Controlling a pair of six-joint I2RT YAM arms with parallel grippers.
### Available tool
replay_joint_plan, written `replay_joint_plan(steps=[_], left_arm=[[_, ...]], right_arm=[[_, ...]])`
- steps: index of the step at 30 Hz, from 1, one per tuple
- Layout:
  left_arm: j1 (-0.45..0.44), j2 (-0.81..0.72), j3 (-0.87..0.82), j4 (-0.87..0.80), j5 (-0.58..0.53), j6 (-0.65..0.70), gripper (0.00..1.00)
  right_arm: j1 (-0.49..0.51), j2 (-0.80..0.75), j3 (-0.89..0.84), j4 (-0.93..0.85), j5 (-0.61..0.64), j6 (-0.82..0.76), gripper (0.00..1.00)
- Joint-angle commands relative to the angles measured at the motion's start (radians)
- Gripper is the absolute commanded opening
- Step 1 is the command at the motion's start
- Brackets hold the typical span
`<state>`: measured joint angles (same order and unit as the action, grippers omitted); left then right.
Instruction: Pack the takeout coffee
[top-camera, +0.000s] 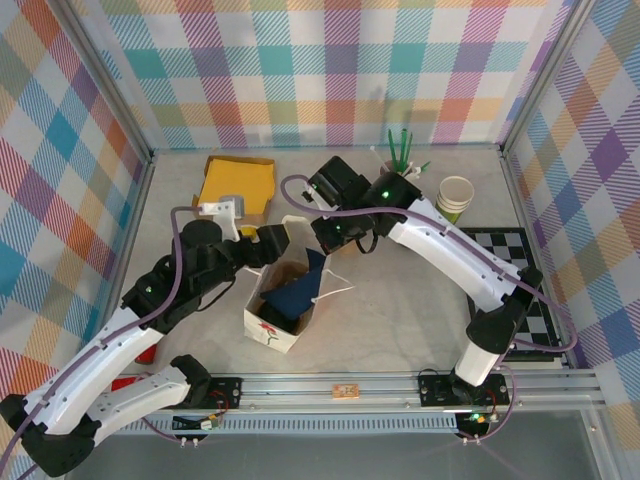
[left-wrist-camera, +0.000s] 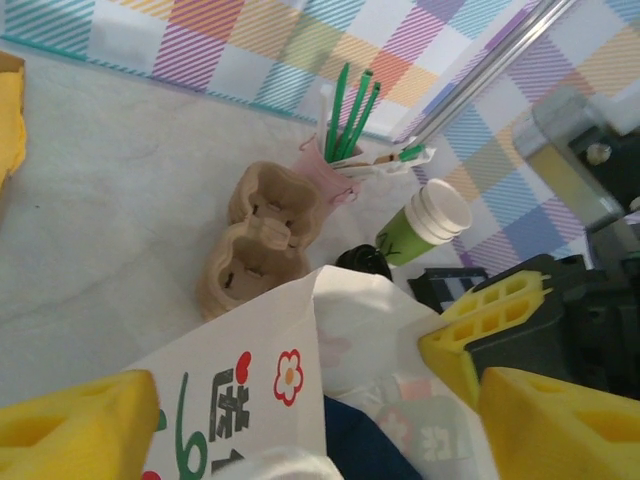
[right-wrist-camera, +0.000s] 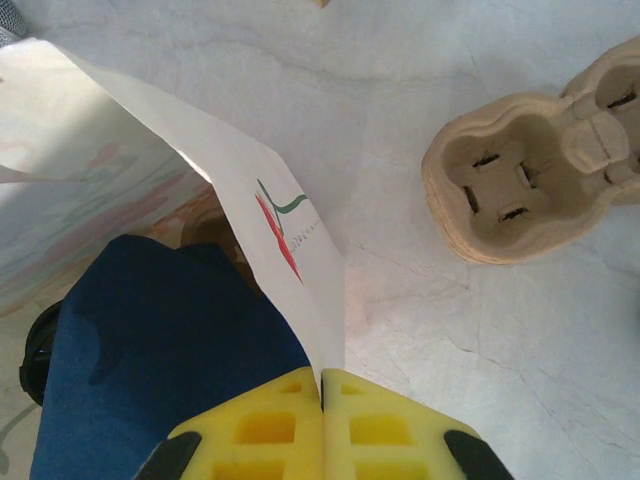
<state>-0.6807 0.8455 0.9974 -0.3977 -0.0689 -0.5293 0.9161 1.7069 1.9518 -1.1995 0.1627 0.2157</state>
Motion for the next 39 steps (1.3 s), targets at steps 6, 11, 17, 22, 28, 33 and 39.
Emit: replay_joint_plan(steps=[6,11,17,22,28,33,39], left_arm=[[0.067,0.012,0.050,0.037,0.176,-0.100,0.74],[0.079,0.038,0.071,0.017,0.233,-0.143,0.79],[0.086,0.050,0.098,-0.016,0.231,-0.154,1.00],[0.091,0.062,0.144,-0.070,0.227,-0.137,1.00],[0.115,0.048,0.171,-0.136,0.239,-0.113,1.00],[0.140,0.033,0.163,-0.160,0.265,-0.113,1.00],[0.156,0.035,0.169,-0.191,0.277,-0.097,1.00]], right_arm=[[0.004,0.025,0.051,-0.035,0.024,-0.020,0.00],[0.004,0.042,0.059,-0.039,0.018,-0.016,0.00],[0.006,0.036,0.059,-0.036,0.009,-0.009,0.00],[0.006,0.049,0.068,-0.052,0.052,-0.021,0.00],[0.001,0.074,0.109,-0.089,0.118,-0.021,0.00],[-0.005,0.079,0.127,-0.097,0.132,-0.020,0.00],[-0.006,0.085,0.150,-0.109,0.142,-0.024,0.00]])
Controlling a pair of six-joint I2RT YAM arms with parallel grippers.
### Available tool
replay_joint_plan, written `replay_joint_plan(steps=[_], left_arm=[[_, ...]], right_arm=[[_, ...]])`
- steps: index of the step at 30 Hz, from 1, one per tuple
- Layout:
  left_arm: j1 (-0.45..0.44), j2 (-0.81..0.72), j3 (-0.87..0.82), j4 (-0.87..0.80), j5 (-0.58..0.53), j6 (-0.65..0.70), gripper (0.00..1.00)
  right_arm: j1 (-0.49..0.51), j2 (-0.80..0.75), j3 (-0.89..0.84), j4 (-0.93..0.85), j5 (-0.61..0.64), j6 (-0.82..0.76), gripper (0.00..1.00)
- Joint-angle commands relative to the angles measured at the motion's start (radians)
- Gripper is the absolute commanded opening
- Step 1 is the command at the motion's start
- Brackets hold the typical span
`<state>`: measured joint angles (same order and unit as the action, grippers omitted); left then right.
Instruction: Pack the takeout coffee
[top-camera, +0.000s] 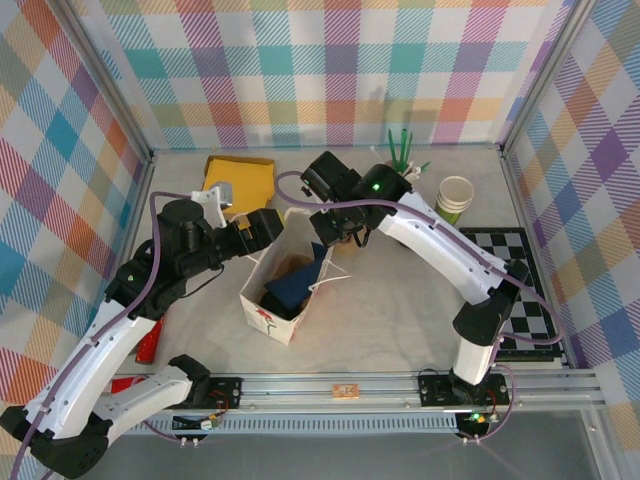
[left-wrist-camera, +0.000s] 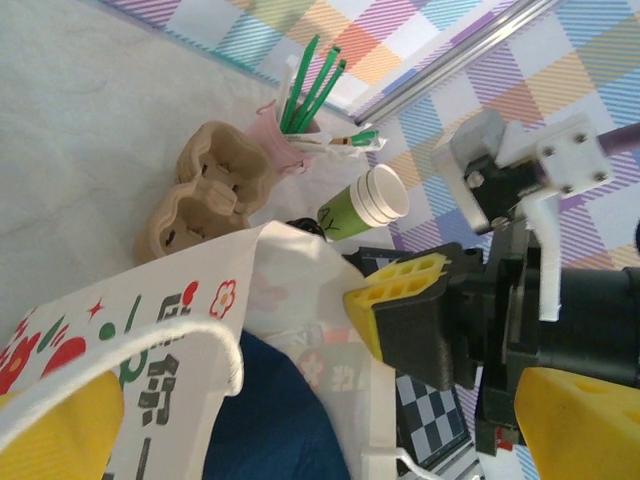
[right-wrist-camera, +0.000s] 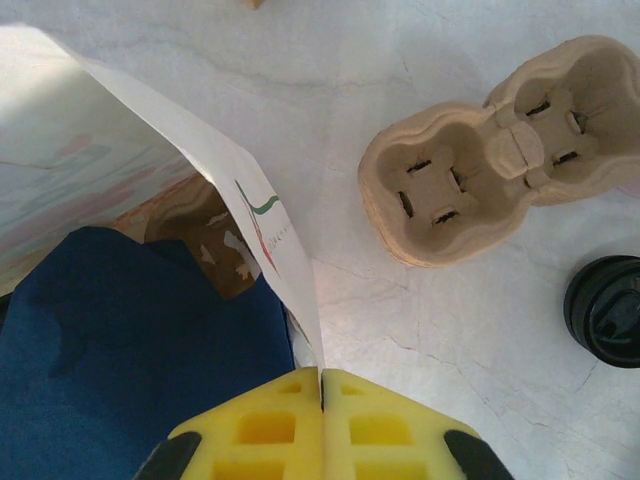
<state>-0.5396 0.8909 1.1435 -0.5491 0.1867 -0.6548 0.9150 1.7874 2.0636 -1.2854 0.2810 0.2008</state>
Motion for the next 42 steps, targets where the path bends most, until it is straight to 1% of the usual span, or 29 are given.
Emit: replay_joint_plan(steps=[1,5,11,18,21,24,25,27,29,31,32,33,37,41,42], left_arm=[[0.018,-0.010,0.026,-0.052,0.016,0.036,1.00],[0.035,-0.015,0.044,-0.084,0.011,0.058,1.00],[0.066,-0.009,0.084,-0.152,-0.003,0.096,1.00],[0.100,-0.019,0.118,-0.240,-0.027,0.134,1.00],[0.128,-0.041,0.132,-0.265,-0.031,0.143,1.00],[0.187,-0.067,0.136,-0.270,-0.013,0.121,1.00],[0.212,-0.079,0.133,-0.260,-0.001,0.110,1.00],[0.260,-0.088,0.132,-0.240,0.052,0.093,1.00],[0.311,-0.073,0.147,-0.233,0.114,0.083,1.00],[0.356,-0.057,0.165,-0.240,0.123,0.085,1.00],[0.389,-0.050,0.171,-0.244,0.125,0.083,1.00],[0.420,-0.043,0.171,-0.239,0.135,0.079,1.00],[0.596,-0.022,0.145,-0.197,0.231,0.036,0.99],[0.768,-0.007,0.121,-0.159,0.300,0.005,0.77],[0.809,0.003,0.105,-0.143,0.318,0.000,0.74]], right_arm=[[-0.008,0.006,0.040,-0.026,0.028,-0.011,0.00],[-0.013,0.015,0.051,-0.033,0.024,-0.025,0.00],[-0.024,0.069,0.123,-0.063,-0.008,-0.059,0.00],[-0.044,0.180,0.279,-0.147,-0.034,-0.102,0.00],[-0.050,0.221,0.343,-0.169,-0.041,-0.113,0.01],[-0.056,0.258,0.418,-0.181,-0.053,-0.125,0.04],[-0.059,0.274,0.453,-0.189,-0.062,-0.129,0.07],[-0.065,0.302,0.517,-0.206,-0.073,-0.130,0.17],[-0.069,0.317,0.556,-0.211,-0.086,-0.135,0.30],[-0.073,0.311,0.560,-0.199,-0.109,-0.138,0.41],[-0.074,0.306,0.560,-0.191,-0.121,-0.140,0.50],[-0.075,0.299,0.561,-0.184,-0.128,-0.141,0.56],[-0.079,0.257,0.571,-0.153,-0.151,-0.139,0.68],[-0.084,0.193,0.581,-0.137,-0.141,-0.129,0.69],[-0.085,0.174,0.579,-0.133,-0.133,-0.123,0.70]])
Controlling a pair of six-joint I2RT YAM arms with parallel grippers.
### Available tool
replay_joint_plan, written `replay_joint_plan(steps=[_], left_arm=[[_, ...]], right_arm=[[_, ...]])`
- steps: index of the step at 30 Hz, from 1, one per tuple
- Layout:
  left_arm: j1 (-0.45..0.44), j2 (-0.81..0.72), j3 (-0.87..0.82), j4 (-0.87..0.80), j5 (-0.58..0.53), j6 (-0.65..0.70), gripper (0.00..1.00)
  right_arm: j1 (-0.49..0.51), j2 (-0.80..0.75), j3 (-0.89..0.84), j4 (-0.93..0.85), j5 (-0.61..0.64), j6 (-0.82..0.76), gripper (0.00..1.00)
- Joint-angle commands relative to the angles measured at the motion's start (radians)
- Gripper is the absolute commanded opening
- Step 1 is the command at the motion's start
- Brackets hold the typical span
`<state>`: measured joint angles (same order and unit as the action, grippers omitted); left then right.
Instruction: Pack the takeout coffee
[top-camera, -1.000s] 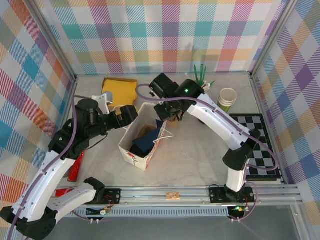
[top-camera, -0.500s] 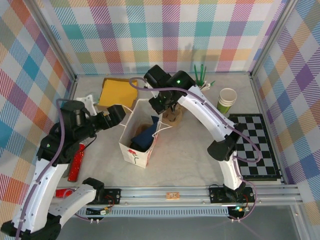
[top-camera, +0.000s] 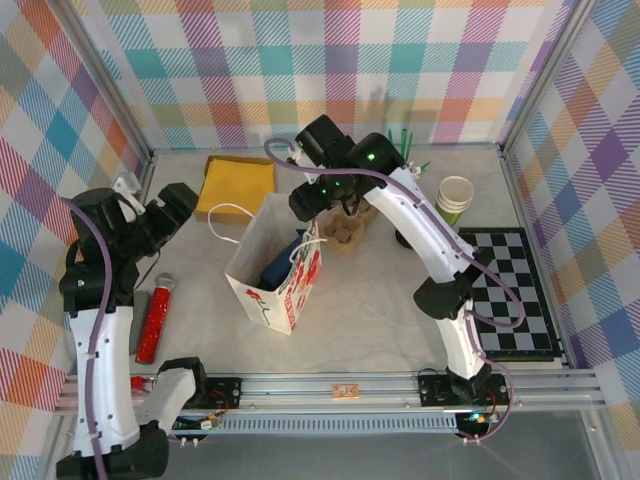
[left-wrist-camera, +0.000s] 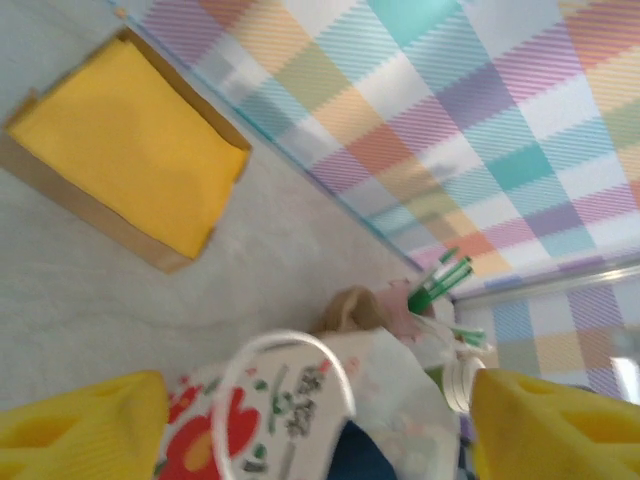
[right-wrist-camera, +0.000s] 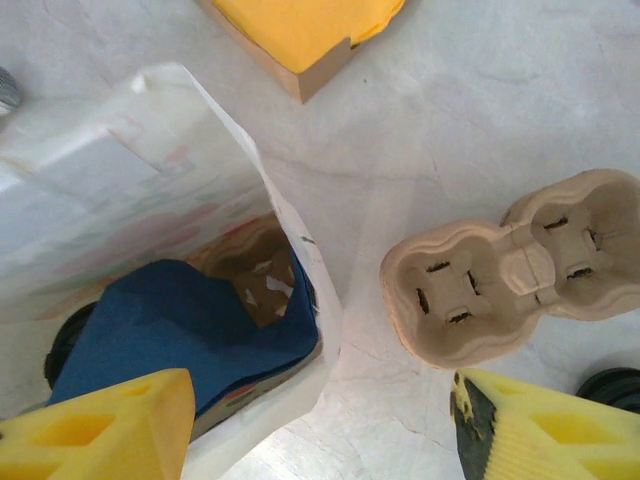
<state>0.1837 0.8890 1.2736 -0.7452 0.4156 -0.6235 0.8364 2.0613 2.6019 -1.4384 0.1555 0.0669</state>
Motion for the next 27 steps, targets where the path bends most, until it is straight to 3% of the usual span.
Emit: replay_joint_plan(steps=[1,5,10,17,27], left_arm=[[0.137,0.023,-0.049,0.074,0.110,-0.039,0.72],[0.259,0.094,-0.200,0.184,0.218,-0.085,0.52],[0.253,0.082,-0.354,0.218,0.177,-0.084,0.51],[0.055,0.019,-0.578,0.260,0.033,-0.143,0.49],[-0.229,-0.037,-0.766,0.317,-0.105,-0.254,0.43]], right_arm=[[-0.011,-0.124,0.033,0.024,0.001,0.018,0.71],[-0.034,-0.263,-0.092,0.078,0.050,0.051,0.76],[-0.120,-0.505,-0.440,0.239,0.081,0.123,0.82],[-0.177,-0.698,-0.781,0.351,0.038,0.191,0.82],[-0.177,-0.743,-0.938,0.408,-0.011,0.223,0.82]])
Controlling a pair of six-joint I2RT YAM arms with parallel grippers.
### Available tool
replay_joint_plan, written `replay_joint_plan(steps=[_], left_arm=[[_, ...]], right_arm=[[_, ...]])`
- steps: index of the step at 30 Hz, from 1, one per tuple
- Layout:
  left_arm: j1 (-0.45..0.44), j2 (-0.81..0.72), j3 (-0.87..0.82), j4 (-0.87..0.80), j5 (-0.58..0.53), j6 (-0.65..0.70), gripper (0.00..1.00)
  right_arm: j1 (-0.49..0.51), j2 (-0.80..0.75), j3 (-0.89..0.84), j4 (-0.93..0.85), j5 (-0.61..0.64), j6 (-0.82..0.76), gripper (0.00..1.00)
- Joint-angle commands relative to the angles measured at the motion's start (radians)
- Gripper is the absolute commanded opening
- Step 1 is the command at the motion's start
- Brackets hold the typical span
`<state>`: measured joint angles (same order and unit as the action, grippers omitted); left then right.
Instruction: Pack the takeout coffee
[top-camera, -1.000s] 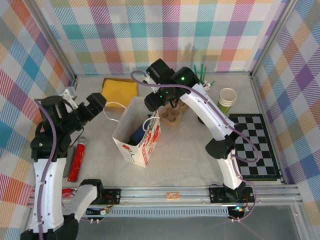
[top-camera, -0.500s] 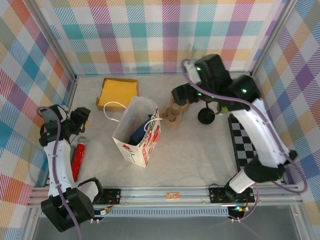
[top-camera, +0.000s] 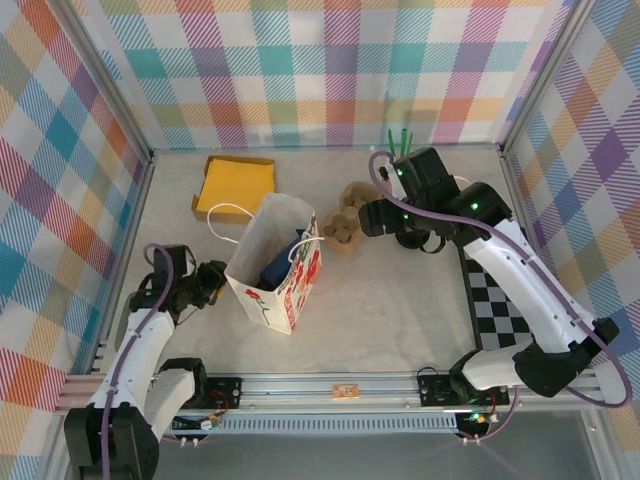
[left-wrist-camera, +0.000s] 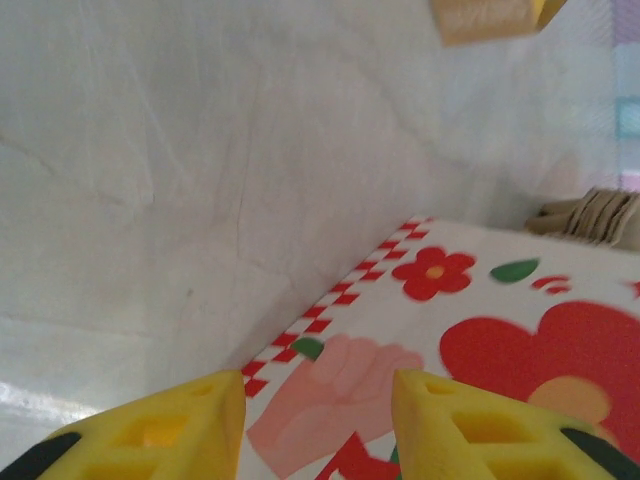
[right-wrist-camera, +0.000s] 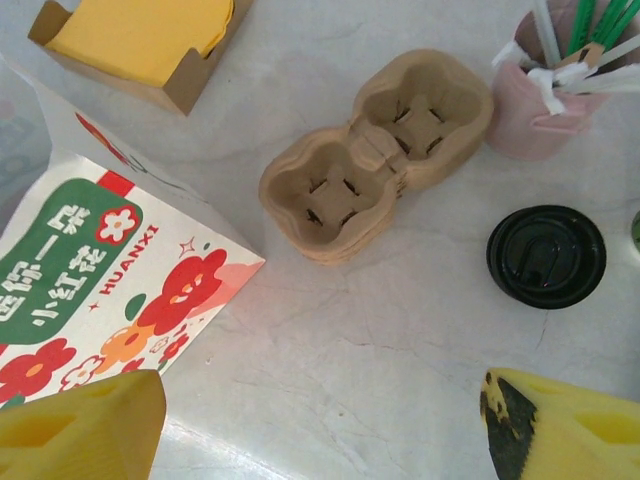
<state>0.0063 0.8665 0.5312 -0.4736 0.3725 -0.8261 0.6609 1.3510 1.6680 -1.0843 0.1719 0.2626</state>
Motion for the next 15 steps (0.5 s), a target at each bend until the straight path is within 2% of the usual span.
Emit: replay_joint_plan(steps=[1,7,15], left_arm=[[-0.076,-0.012,-0.031,0.048,-0.071,-0.060,0.43],[-0.175,-0.027,-0.043,0.048,-0.107,-0.087,0.42],[-0.375,-0.022,-0.059,0.090,-0.189,-0.177,0.39]], right_arm=[[-0.001,-0.035,-0.006,0.056,-0.028,0.027,0.82],[-0.002,-0.048,-0.020,0.069,-0.028,0.027,0.81],[-0.003,-0.052,-0.028,0.080,-0.027,0.030,0.81]])
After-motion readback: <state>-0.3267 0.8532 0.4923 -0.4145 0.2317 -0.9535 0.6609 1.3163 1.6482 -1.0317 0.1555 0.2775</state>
